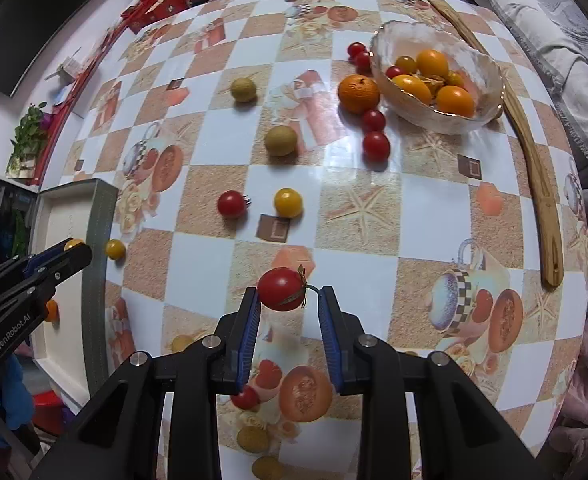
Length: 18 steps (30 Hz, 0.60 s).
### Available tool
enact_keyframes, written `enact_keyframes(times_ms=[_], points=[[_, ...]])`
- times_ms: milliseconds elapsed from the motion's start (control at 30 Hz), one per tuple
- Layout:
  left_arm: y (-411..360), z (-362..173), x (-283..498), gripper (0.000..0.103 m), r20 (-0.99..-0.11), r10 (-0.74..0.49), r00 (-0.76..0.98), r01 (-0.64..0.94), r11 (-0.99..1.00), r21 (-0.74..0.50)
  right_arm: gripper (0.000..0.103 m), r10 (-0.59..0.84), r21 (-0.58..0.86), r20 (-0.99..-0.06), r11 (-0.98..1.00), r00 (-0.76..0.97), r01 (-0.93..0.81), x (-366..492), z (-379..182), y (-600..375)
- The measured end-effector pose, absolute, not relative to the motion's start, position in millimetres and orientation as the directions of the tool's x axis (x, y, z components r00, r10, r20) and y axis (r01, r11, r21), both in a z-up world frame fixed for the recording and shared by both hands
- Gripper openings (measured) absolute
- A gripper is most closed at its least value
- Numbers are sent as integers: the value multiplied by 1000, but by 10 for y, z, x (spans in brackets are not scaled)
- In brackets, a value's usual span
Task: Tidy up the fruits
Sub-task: 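Grasp a yellow tomato with the left gripper while the right grasps a red tomato, then carry both tomatoes into the white tray and release them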
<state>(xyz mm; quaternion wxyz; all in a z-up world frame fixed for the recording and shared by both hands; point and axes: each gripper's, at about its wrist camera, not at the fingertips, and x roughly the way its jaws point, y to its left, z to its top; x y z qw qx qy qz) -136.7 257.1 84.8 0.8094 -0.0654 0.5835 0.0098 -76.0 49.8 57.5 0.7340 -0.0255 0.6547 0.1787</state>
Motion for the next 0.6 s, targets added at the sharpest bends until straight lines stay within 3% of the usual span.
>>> enact_keyframes(times_ms=[600], points=[[3698, 842, -1995, 22, -950, 61, 306, -317, 948, -41, 32, 266, 222, -964, 844, 21, -488, -951, 756, 1717]])
